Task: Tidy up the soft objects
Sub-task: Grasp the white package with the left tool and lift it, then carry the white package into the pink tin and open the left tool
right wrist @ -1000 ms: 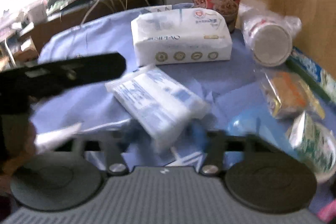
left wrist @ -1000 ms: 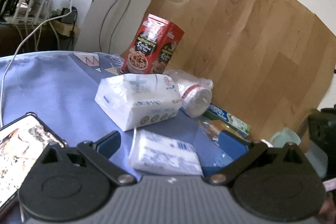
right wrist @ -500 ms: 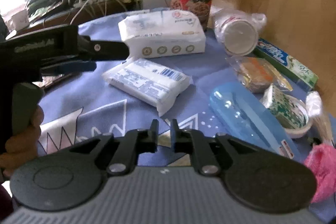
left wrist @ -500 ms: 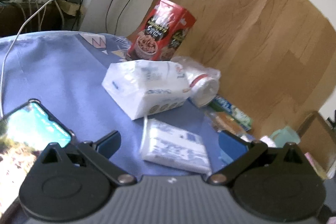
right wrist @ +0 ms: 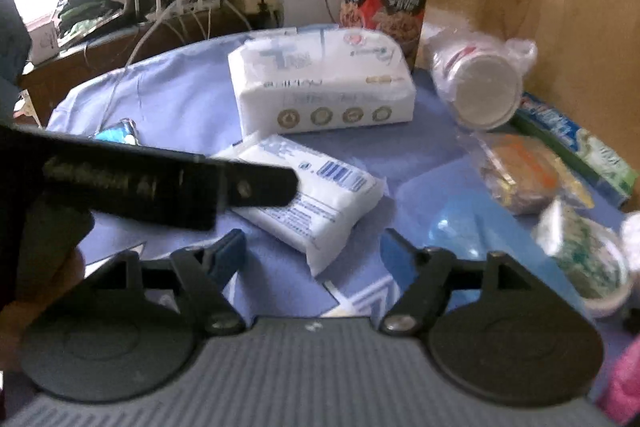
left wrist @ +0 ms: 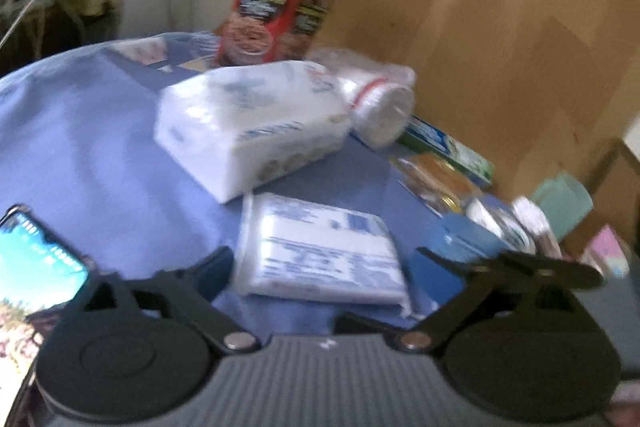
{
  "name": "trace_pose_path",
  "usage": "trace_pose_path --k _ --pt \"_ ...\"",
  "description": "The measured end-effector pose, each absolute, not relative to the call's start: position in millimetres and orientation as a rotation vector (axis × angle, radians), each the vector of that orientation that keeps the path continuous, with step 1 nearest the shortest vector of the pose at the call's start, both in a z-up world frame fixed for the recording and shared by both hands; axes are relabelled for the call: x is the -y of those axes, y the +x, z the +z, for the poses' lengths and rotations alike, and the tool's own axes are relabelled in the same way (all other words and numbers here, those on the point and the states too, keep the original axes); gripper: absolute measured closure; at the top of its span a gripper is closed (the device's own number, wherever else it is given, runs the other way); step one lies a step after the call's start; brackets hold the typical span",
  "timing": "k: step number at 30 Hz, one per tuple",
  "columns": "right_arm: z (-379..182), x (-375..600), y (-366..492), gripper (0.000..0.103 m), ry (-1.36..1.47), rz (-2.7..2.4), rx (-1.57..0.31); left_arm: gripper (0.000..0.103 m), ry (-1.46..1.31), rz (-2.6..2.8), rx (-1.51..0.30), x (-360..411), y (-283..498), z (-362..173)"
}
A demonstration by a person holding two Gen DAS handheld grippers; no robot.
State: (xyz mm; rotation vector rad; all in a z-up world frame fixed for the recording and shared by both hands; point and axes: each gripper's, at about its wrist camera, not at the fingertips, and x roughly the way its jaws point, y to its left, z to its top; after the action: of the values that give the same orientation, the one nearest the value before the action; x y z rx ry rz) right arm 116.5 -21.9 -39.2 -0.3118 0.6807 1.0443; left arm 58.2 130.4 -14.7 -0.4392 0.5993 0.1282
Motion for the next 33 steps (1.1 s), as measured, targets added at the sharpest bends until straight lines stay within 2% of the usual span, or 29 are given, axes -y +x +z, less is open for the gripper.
trace_pose_path --k 1,6,17,26,31,33 --pt "-38 22 115 0.038 -0.296 1.052 -0.681 0.016 -0.437 0.097 -0.606 -125 58 -14" --pt "-36 45 98 0.041 -0.299 0.986 -0.656 0.016 -0.422 0.018 -0.628 -105 47 -12" --pt "-25 148 30 0.041 -0.254 0.77 -0.645 0.016 -0.329 -0.312 -0.711 -28 16 -10" --pt "-34 183 4 0.04 -0.15 0.669 -0.651 0.009 -0.267 -0.407 -0.721 -5 7 -6" --pt "-36 178 6 0.031 -0.168 0.685 -0.637 0.006 -0.325 -0.367 -0.684 -28 9 4" --pt "-36 177 9 0.03 -0.174 0.69 -0.635 0.008 -0.362 -0.361 -0.693 -37 13 4"
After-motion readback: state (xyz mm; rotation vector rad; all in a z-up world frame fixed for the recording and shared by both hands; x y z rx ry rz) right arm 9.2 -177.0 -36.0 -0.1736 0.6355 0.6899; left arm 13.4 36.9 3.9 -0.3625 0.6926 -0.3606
